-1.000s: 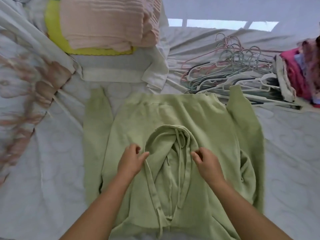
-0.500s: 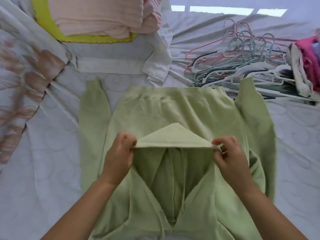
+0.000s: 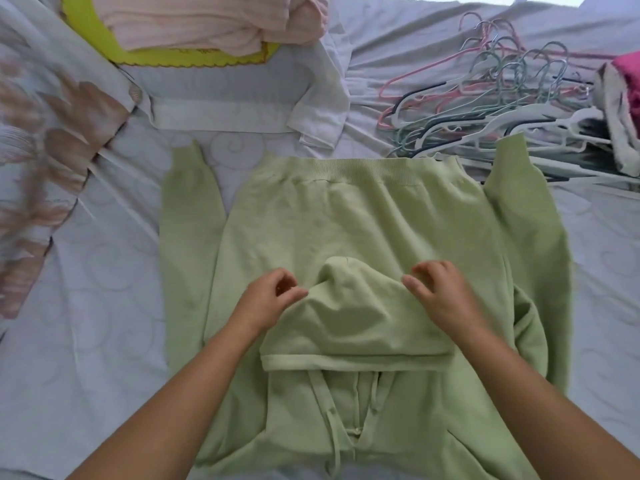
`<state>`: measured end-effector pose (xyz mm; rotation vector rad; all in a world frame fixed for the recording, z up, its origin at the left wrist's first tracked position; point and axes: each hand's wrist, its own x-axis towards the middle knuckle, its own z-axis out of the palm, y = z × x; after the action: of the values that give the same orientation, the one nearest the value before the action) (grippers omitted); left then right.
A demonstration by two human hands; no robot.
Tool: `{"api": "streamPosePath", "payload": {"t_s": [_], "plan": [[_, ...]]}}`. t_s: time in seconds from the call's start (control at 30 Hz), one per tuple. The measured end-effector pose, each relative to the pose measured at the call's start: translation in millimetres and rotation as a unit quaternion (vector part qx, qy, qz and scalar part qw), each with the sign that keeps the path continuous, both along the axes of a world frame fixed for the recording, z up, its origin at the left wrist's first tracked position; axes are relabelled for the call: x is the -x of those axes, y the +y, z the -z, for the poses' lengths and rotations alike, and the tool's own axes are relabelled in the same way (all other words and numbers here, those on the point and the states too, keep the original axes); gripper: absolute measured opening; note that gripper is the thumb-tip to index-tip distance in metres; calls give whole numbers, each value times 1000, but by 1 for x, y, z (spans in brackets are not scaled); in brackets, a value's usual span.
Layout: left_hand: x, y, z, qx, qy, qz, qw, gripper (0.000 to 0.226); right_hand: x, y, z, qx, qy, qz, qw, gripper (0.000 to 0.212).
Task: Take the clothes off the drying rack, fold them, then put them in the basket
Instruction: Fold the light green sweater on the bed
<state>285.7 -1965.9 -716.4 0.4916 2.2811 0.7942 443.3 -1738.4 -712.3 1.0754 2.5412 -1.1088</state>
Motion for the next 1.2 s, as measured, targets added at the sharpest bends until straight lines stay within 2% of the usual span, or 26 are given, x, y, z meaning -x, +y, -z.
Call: {"api": "streamPosePath", "payload": {"t_s": [0.07, 0.1, 0.17, 0.23, 0.3, 0.4, 0.5, 0.57, 0.63, 0.73, 0.8, 0.83, 0.9, 0.97, 1.03, 1.1, 1.13, 1.2], "plan": [[-2, 14, 3, 48, -64, 43, 996, 18, 15, -3, 7, 46, -28, -7, 999, 30], [-3, 16, 3, 27, -78, 45, 996, 20, 18, -4, 6, 77, -8, -5, 997, 21], [-5, 10, -1, -87, -79, -7, 993, 21, 15, -1, 2, 97, 66, 41, 992, 7], [-4, -2, -3, -166, -54, -105, 979, 15, 8, 5, -2, 78, 133, 105, 982, 8], [-4, -10, 3, -141, -47, -133, 980, 14, 2, 5, 1, 98, 123, 127, 979, 14], [-3, -3, 15, -77, -108, -115, 985, 9, 0, -3, 15, 126, 47, 107, 985, 12], [5, 13, 14, -52, -78, -87, 992, 13, 9, -2, 16, 102, 62, 93, 988, 19], [8, 21, 14, -56, -42, -55, 996, 17, 18, 0, 14, 80, 83, 77, 990, 14], [10, 27, 14, -49, -41, -38, 997, 17, 29, 2, 11, 90, 86, 76, 989, 12], [9, 40, 13, 2, -58, 8, 998, 27, 48, 2, 10, 109, 32, 30, 993, 23], [9, 53, 9, -22, -28, 28, 999, 21, 55, 0, 10, 87, 22, -25, 996, 19], [9, 58, 7, -32, -1, 21, 999, 28, 57, -1, 10, 72, 40, -30, 996, 19], [12, 64, 7, -34, 47, -38, 998, 41, 59, 1, 12, 34, 71, 6, 997, 25], [14, 65, 12, 4, 48, -66, 997, 45, 60, 2, 17, -37, 48, 32, 998, 30], [13, 63, 18, 43, 19, -40, 998, 42, 57, -6, 21, -147, 108, -33, 983, 30], [13, 60, 20, 18, -10, -45, 999, 34, 53, -25, 25, -204, 203, -172, 942, 35], [13, 56, 18, -11, -23, -61, 998, 29, 49, -36, 30, -225, 194, -253, 921, 42], [14, 43, 14, -42, -42, -92, 994, 23, 44, -47, 38, -218, 51, -344, 912, 64]]}}
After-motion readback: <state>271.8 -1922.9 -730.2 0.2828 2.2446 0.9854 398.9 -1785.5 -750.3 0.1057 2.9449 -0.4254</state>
